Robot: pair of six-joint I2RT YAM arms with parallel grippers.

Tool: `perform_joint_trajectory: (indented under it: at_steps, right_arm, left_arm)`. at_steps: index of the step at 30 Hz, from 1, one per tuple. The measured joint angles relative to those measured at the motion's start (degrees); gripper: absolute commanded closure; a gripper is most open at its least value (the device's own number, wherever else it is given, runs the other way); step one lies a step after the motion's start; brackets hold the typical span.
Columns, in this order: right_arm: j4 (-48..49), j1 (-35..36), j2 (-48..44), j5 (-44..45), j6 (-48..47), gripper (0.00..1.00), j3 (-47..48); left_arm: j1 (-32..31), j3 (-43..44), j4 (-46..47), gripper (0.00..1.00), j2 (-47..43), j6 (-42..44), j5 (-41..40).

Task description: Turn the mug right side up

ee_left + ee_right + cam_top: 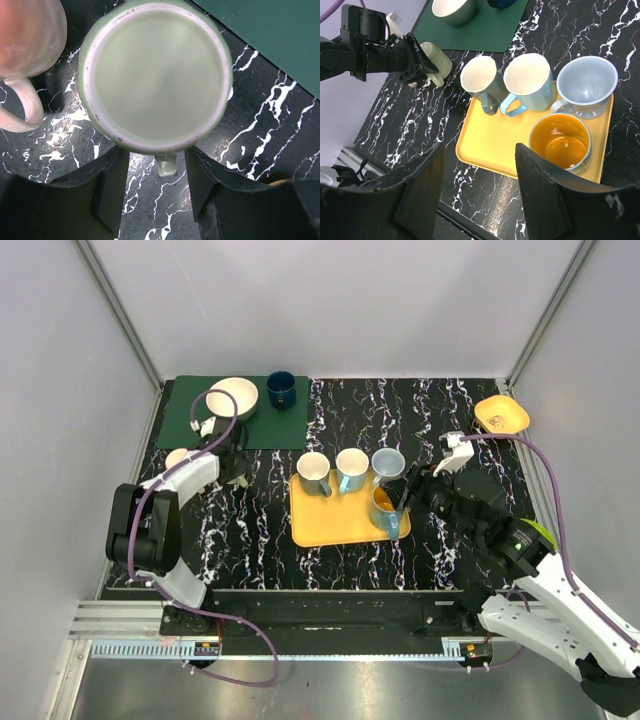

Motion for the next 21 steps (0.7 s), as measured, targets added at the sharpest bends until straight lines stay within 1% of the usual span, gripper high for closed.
perform_joint_trajectory:
  at_steps: [10,13,14,17,18,19,20,21]
  right_arm:
    - [0.0,0.0,1.1,-0.9,-0.4,0.36,-1.2]
    - [0.0,0.0,1.1,-1.0,-0.5,0.36,-1.6]
    - [0.0,0.0,1.2,-1.1,-0.5,0.36,-1.8]
    - [0.0,0.0,1.4,-1.1,-0.5,0.36,-2.1]
    - [0.0,0.0,1.4,-1.1,-0.5,0.36,-2.2]
    - [0.0,0.0,1.5,-1.1,-0.5,0.36,-2.3]
    - [0.0,0.0,1.5,-1.1,-0.6,0.36,-2.3]
    - [0.0,0.0,1.5,-1.1,-0.6,0.36,-2.4]
  left_arm:
    - [1.3,-0.7,3.1,0.54,1.7,-3.5,-1.0]
    - [1.3,-0.7,3.5,0.66,1.7,-3.7,-1.4]
    - [1.4,-0.7,3.7,0.74,1.7,-3.7,-1.5]
    - [1.8,-0.7,4.3,0.86,1.7,-3.7,-1.7]
    - [2.0,-0.7,4.7,0.93,1.7,-3.4,-1.6]
    - [2.0,-0.7,4.9,0.97,1.7,-3.5,-1.8]
    - [2.2,-0.7,5.0,1.00,1.7,-3.5,-1.8]
    - [2.3,-0.7,5.1,1.00,1.7,-3.4,-1.9]
